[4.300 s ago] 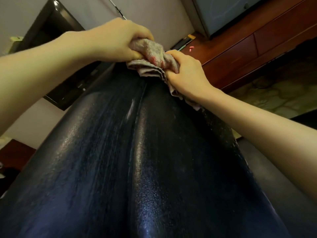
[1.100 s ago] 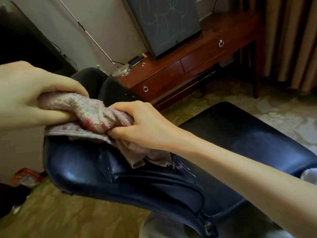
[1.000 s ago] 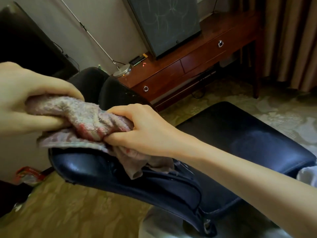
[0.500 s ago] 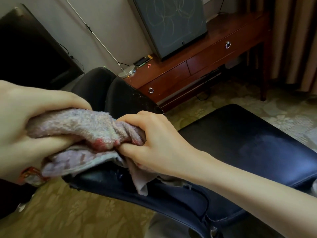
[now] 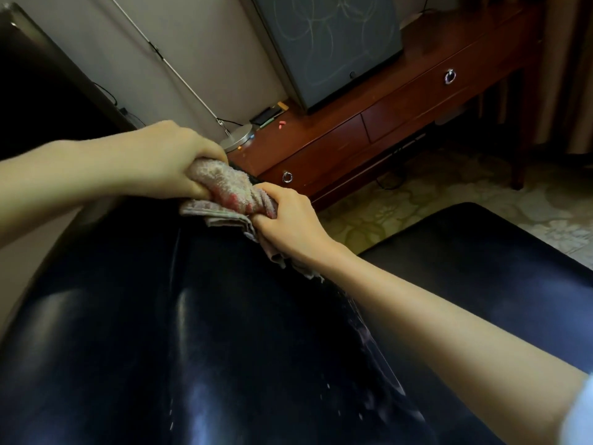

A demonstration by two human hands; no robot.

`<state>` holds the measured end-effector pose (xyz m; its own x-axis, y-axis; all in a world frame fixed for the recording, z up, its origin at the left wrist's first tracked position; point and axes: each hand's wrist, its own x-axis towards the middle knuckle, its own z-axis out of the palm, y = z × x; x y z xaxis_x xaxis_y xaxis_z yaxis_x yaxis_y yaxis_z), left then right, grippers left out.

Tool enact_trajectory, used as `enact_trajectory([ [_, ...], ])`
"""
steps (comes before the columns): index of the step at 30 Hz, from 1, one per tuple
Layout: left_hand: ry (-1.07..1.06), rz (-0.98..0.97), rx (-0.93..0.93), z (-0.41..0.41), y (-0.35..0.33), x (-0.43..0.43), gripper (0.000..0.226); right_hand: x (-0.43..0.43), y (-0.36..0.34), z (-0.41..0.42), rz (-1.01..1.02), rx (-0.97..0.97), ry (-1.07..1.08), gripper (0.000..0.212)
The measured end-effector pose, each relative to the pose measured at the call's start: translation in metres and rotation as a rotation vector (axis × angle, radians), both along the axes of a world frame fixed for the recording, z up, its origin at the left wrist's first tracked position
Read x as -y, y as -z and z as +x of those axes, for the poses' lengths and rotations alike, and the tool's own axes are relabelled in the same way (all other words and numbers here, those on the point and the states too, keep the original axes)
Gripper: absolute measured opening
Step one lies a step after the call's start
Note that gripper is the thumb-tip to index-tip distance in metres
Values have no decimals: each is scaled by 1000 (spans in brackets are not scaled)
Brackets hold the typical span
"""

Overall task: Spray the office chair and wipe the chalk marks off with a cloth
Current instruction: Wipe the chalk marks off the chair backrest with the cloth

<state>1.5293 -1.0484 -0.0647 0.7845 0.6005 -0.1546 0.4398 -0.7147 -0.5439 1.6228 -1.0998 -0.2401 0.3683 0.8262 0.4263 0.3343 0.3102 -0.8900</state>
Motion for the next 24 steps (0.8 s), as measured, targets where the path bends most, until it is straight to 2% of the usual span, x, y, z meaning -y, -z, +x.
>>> enact_trajectory([
  [9, -42, 41, -31, 48, 3, -122, 52, -138, 3, 32, -19, 26, 119, 40],
  [13, -74, 39, 28, 50, -2, -150, 47, -170, -8, 39, -58, 16, 58, 43],
  [18, -109, 14, 32, 42, -7, -145, 49, -155, -3, 41, -46, 15, -53, 43],
  [24, -110, -59, -10, 21, -12, -72, 43, -86, 1, 29, -27, 12, -138, 41],
])
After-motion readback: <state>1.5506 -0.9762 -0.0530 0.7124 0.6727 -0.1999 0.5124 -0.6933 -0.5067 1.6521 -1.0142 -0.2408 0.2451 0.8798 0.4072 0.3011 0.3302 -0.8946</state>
